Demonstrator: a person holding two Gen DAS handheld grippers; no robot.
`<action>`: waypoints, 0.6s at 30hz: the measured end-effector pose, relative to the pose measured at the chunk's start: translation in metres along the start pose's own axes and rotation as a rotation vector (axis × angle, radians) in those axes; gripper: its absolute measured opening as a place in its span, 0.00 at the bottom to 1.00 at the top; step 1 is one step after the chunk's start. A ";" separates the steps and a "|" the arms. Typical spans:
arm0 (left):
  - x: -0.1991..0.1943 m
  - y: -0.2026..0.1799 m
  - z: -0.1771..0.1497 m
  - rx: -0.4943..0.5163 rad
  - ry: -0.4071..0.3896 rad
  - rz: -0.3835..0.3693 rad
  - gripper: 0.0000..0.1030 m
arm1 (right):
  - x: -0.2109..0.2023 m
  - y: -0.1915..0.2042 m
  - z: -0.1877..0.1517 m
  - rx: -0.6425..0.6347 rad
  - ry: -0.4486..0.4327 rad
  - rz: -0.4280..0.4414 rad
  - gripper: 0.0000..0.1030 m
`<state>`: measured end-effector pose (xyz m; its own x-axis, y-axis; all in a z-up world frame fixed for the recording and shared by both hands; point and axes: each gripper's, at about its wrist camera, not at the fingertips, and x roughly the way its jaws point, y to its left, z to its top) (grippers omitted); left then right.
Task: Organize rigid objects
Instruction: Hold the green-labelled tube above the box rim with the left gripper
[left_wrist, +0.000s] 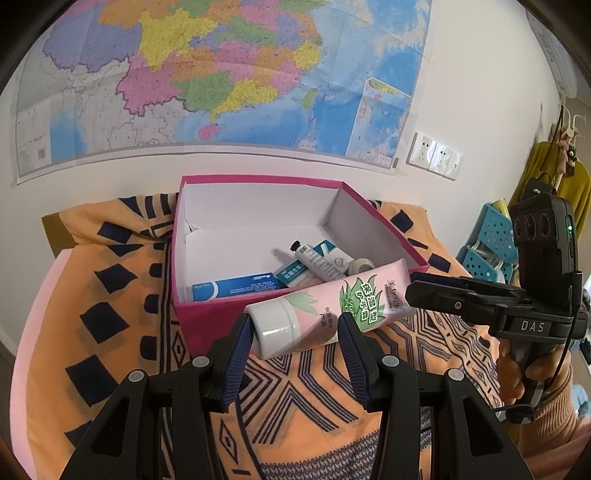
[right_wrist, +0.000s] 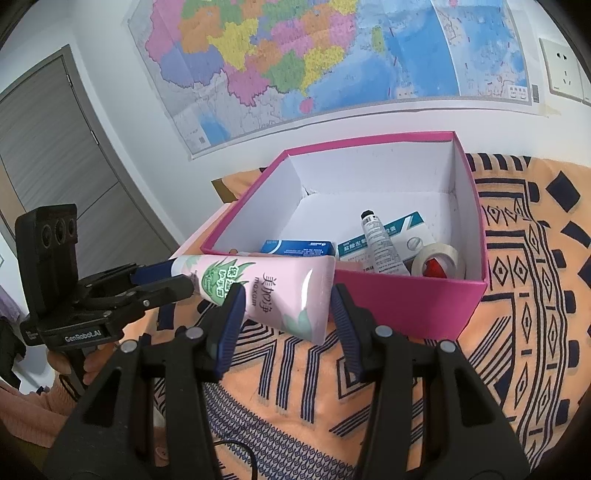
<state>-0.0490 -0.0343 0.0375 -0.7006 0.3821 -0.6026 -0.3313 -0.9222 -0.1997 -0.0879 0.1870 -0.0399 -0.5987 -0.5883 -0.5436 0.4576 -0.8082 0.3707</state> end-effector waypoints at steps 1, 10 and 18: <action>0.000 0.000 0.000 0.000 -0.001 0.000 0.46 | 0.000 0.000 0.000 0.000 -0.001 0.000 0.49; 0.002 0.000 0.003 0.001 -0.002 0.003 0.46 | 0.000 0.000 0.003 -0.006 -0.005 -0.005 0.49; 0.003 0.000 0.006 0.001 -0.001 0.001 0.46 | 0.000 -0.002 0.006 -0.009 -0.010 -0.006 0.50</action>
<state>-0.0552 -0.0329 0.0398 -0.7018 0.3811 -0.6019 -0.3309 -0.9226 -0.1984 -0.0930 0.1881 -0.0362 -0.6077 -0.5840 -0.5382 0.4601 -0.8112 0.3608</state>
